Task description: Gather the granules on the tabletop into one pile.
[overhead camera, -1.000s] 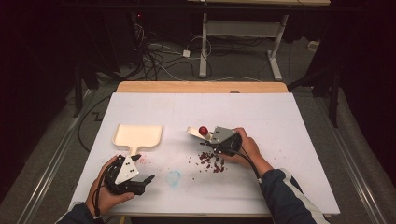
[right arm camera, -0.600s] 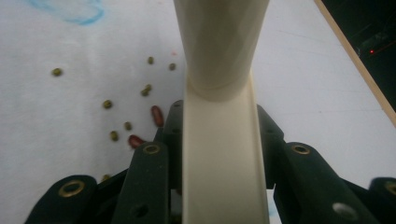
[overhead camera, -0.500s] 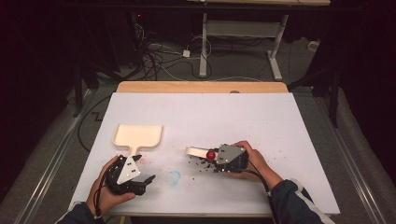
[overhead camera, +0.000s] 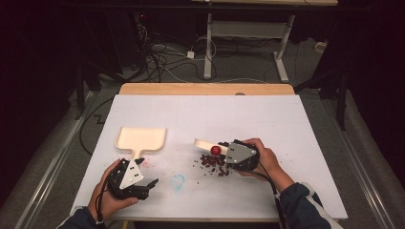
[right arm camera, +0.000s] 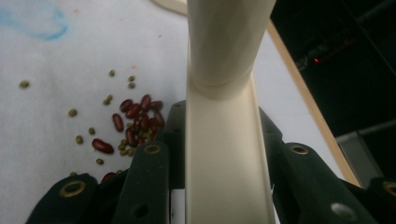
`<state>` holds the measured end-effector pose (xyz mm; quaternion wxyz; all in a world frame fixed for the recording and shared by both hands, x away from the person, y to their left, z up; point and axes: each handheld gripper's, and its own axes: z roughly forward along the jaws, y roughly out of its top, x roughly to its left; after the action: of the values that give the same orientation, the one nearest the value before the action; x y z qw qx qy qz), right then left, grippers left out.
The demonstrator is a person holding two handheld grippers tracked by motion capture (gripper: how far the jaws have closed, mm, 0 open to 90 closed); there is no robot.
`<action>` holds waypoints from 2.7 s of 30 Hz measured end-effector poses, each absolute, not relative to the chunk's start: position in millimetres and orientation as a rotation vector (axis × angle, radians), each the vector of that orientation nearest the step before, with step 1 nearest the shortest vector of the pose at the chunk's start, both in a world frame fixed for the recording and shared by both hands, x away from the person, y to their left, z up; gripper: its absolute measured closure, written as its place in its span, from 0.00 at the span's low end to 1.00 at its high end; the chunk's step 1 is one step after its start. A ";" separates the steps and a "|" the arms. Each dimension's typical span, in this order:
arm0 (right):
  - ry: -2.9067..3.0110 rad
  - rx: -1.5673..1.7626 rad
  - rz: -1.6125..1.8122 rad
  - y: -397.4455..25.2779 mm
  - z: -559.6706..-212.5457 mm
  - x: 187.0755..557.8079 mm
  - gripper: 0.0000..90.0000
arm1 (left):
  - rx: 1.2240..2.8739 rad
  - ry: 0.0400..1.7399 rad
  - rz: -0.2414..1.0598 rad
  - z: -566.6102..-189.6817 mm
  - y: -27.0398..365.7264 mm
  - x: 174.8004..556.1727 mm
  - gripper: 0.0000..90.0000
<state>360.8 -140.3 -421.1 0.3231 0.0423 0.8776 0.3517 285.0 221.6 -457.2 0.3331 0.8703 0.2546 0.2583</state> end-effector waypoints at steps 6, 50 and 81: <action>2.390 0.322 1.163 -139.7 -397.5 348.2 0.75 | 2.214 0.693 0.716 -451.0 227.9 283.0 0.20; 2.373 0.998 1.344 -128.8 -434.6 353.7 0.75 | 2.144 0.738 0.664 -449.2 237.2 285.2 0.20; 2.256 0.730 0.998 -142.0 -449.4 356.6 0.75 | 2.182 0.713 0.677 -450.9 233.7 286.6 0.20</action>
<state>356.6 -142.0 -449.4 0.2805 0.2725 0.8417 0.3724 286.6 233.7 -450.9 0.3653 0.8487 0.2774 0.2634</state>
